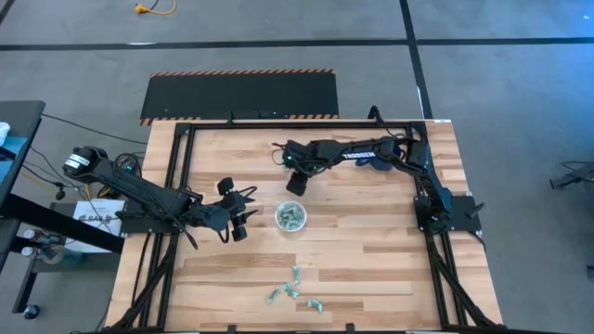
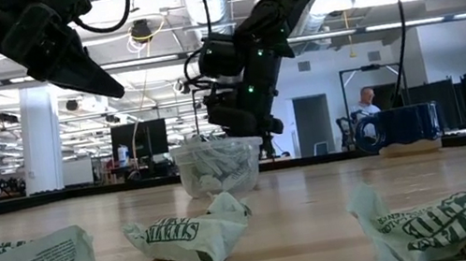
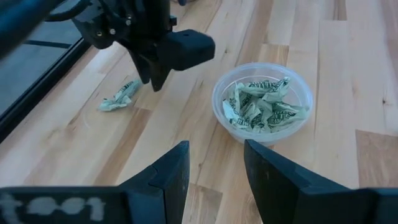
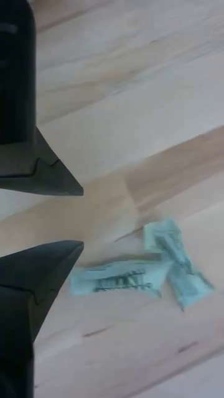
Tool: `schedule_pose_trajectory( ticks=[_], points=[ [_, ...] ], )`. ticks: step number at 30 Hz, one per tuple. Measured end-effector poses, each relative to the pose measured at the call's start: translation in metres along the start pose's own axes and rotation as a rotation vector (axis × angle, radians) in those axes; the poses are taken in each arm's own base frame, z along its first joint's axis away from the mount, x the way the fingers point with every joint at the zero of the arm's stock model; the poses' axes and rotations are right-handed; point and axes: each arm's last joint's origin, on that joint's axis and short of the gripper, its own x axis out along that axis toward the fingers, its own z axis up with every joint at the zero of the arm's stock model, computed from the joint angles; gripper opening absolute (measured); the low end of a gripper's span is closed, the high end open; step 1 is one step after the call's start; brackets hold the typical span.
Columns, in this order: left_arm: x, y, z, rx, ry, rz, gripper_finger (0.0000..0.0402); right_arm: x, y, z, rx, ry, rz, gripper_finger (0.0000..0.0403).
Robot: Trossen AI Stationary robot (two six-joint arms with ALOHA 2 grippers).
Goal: Pick and place items into bin
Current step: Put the stevia packet into the transparent bin
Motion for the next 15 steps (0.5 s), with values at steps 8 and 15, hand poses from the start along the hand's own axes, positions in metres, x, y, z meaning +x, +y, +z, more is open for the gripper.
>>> schedule_pose_trajectory(
  ticks=[8, 15],
  points=[
    [0.0, 0.0, 0.0, -0.018, 0.0, 0.0, 0.0144, -0.001, -0.011, 0.011, 0.154, -0.101, -0.034, 0.012],
    [0.0, 0.0, 0.0, -0.016, 0.0, 0.0, 0.0144, -0.008, -0.014, 0.018, 0.274, -0.126, -0.022, 0.012]
  ],
)
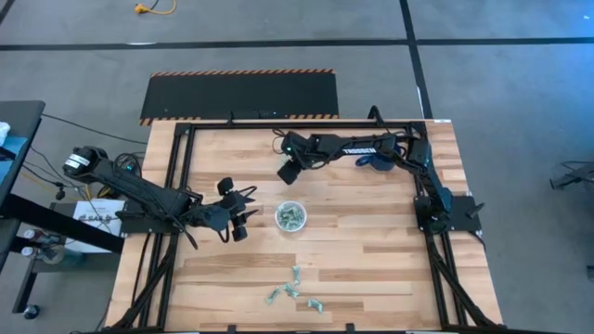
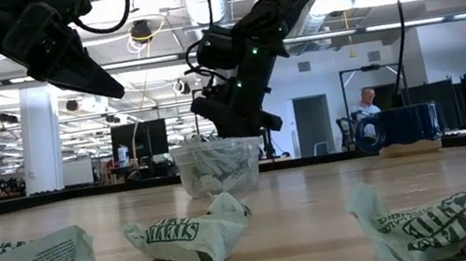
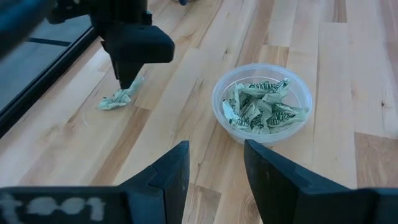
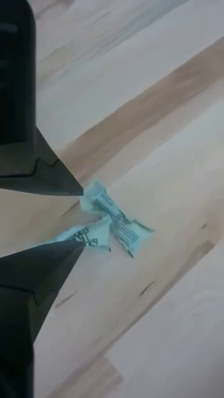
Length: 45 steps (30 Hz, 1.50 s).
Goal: Pick and place items into bin
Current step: Put the stevia packet into the transparent bin
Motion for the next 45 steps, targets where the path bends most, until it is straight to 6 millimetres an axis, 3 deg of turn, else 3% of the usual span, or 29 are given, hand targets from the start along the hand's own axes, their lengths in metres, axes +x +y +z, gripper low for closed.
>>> schedule_pose_trajectory(
  ticks=[5, 20, 26, 31, 34, 45],
  points=[
    [0.0, 0.0, 0.0, 0.0, 0.0, -0.001, 0.0144, -0.004, 0.003, 0.007, 0.138, -0.02, 0.013, 0.012],
    [0.0, 0.0, 0.0, -0.01, 0.0, -0.001, 0.0144, -0.002, 0.003, 0.009, 0.203, -0.05, 0.015, 0.0133],
    [0.0, 0.0, 0.0, -0.012, 0.002, -0.003, 0.0144, -0.012, 0.029, 0.019, 0.135, -0.134, 0.087, 0.0161],
    [0.0, 0.001, -0.003, -0.012, 0.026, -0.002, 0.0144, -0.029, 0.043, 0.021, 0.046, -0.073, 0.016, 0.0177],
    [0.0, 0.001, -0.005, -0.018, 0.042, 0.006, 0.0144, -0.035, 0.039, 0.022, 0.103, -0.047, -0.064, 0.018],
    [0.0, 0.003, -0.009, -0.066, 0.079, 0.021, 0.0144, -0.026, 0.0, 0.017, 0.536, 0.078, -0.11, 0.017]
  ],
)
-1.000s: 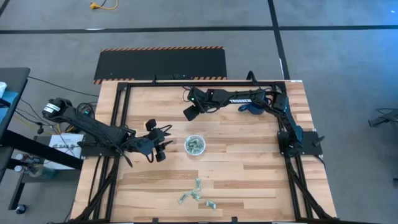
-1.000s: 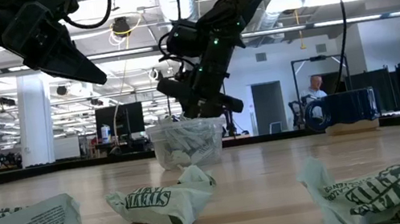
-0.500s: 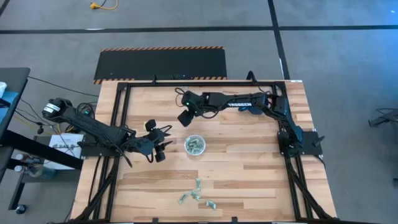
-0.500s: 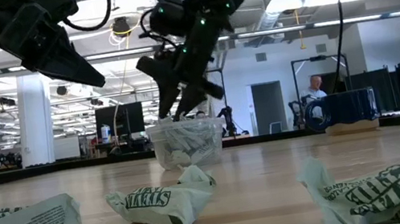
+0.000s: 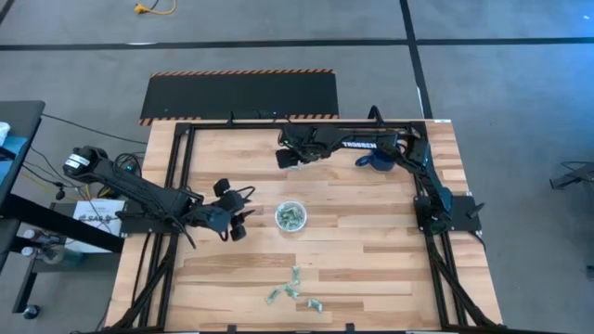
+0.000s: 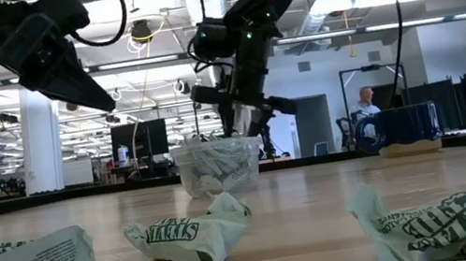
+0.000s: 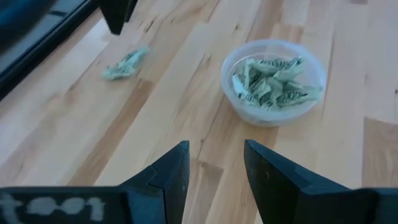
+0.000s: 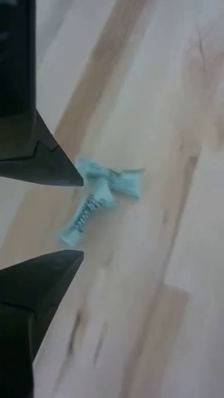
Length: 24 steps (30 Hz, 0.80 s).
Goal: Pick and place items into bin
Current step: Put the stevia packet into the transparent bin
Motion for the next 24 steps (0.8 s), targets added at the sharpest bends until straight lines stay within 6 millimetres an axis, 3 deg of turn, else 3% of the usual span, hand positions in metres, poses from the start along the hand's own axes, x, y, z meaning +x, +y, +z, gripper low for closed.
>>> schedule_pose_trajectory(
  ticks=[9, 20, 24],
  points=[
    [0.0, 0.003, -0.006, -0.038, 0.051, 0.036, 0.0144, 0.0, 0.014, -0.013, -0.066, -0.014, 0.043, 0.0169],
    [0.0, 0.004, -0.006, -0.039, 0.04, 0.058, 0.0144, -0.001, 0.015, -0.017, -0.144, -0.058, -0.013, 0.0185],
    [0.0, 0.004, -0.006, -0.039, 0.04, 0.058, 0.0144, 0.022, 0.022, -0.027, -0.119, -0.036, 0.006, 0.021]
  ],
)
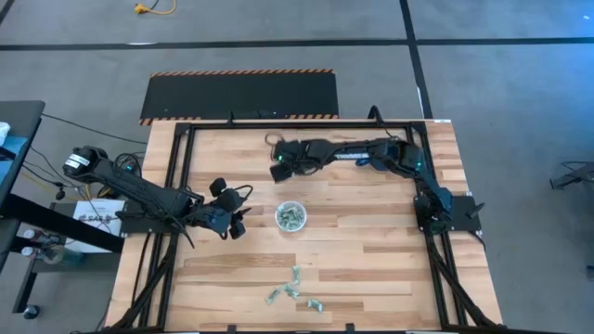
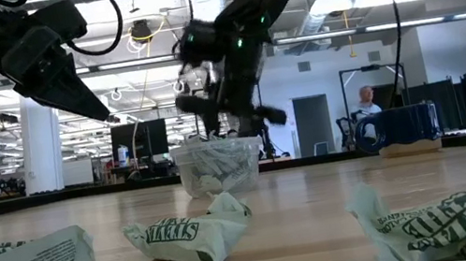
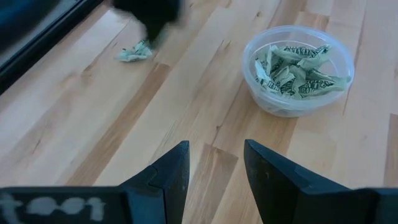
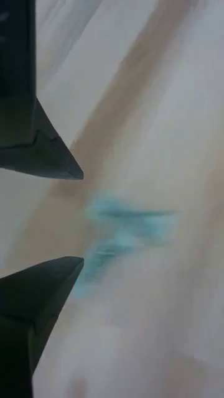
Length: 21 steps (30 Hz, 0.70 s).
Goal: Pick and place items into bin
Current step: Put the stevia packet into the transparent bin
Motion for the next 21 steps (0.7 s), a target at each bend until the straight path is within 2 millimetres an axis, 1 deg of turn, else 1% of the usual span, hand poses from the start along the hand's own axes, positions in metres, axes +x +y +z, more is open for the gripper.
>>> schedule_pose_trajectory(
  ticks=[2, 3, 5, 7, 13, 16, 21],
  points=[
    [0.0, 0.0, 0.0, 0.001, 0.0, 0.001, 0.0144, 0.013, 0.0, -0.006, 0.01, 0.027, -0.022, 0.0221],
    [0.0, 0.0, 0.0, 0.002, 0.0, 0.003, 0.0144, 0.016, 0.001, -0.005, 0.041, 0.022, -0.012, 0.0226],
    [0.0, 0.0, 0.0, 0.003, 0.001, 0.003, 0.0144, 0.021, -0.005, -0.005, 0.076, 0.056, -0.041, 0.0234],
    [0.0, 0.0, -0.001, 0.006, 0.004, 0.006, 0.0144, 0.028, -0.006, -0.002, 0.09, 0.046, -0.028, 0.0239],
    [0.0, 0.001, 0.0, 0.009, 0.005, 0.008, 0.0144, 0.023, -0.006, -0.004, 0.058, 0.053, -0.04, 0.0242],
    [0.001, 0.001, 0.0, 0.006, 0.003, 0.009, 0.0144, 0.015, -0.005, 0.0, 0.062, 0.021, -0.035, 0.0243],
    [0.001, 0.001, 0.0, 0.0, 0.001, 0.005, 0.0144, 0.015, -0.004, 0.005, 0.148, -0.035, -0.023, 0.0243]
  ],
)
